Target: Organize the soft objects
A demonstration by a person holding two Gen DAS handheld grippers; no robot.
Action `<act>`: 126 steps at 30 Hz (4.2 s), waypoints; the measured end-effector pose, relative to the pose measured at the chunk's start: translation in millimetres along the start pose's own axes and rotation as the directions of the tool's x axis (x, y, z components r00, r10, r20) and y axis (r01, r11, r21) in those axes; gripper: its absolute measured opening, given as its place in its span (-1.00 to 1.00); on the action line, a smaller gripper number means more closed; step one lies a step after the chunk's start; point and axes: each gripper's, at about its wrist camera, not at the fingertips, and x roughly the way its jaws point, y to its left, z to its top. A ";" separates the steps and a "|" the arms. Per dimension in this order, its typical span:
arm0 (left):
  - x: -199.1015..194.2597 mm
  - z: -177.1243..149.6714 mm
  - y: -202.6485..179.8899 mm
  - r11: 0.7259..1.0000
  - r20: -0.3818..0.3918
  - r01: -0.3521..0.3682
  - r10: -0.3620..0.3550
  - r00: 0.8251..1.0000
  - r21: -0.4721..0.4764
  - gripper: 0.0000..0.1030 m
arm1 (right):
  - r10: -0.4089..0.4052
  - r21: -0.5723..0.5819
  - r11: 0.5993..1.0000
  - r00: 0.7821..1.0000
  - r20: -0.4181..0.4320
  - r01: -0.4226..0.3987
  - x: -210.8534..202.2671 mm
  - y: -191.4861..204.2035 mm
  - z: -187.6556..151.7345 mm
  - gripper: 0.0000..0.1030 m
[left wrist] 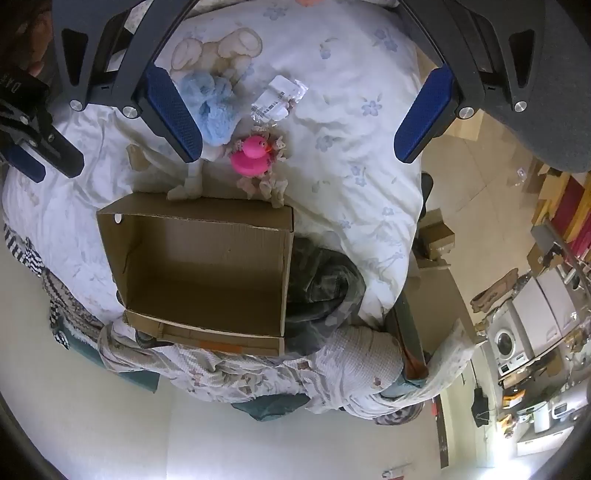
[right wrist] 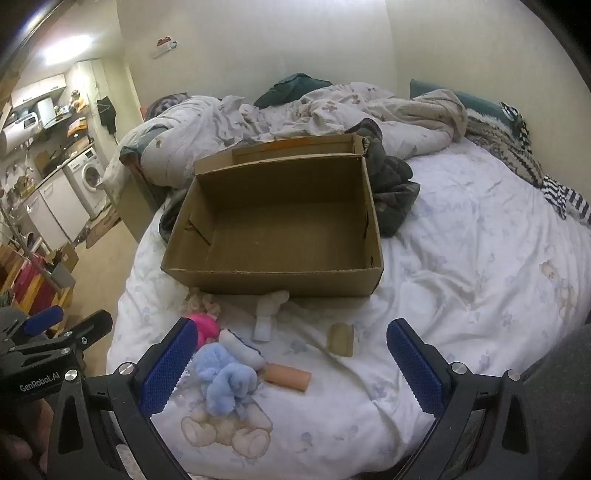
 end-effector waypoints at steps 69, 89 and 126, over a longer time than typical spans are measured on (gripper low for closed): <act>-1.0 -1.4 -7.5 1.000 0.012 -0.003 0.003 1.000 -0.004 1.00 | 0.030 0.017 0.999 0.999 -0.019 -0.029 2.8 1.8 0.9 1.00; -5.7 13.8 -0.7 0.999 0.003 -0.031 0.031 1.000 -0.017 1.00 | 0.144 0.101 0.986 0.978 -0.148 -0.130 19.9 -11.6 16.1 1.00; 77.8 4.0 23.1 0.988 -0.388 -0.047 -0.014 0.922 -0.147 1.00 | 0.381 0.224 0.924 0.807 -0.452 -0.310 95.9 12.9 9.7 -0.68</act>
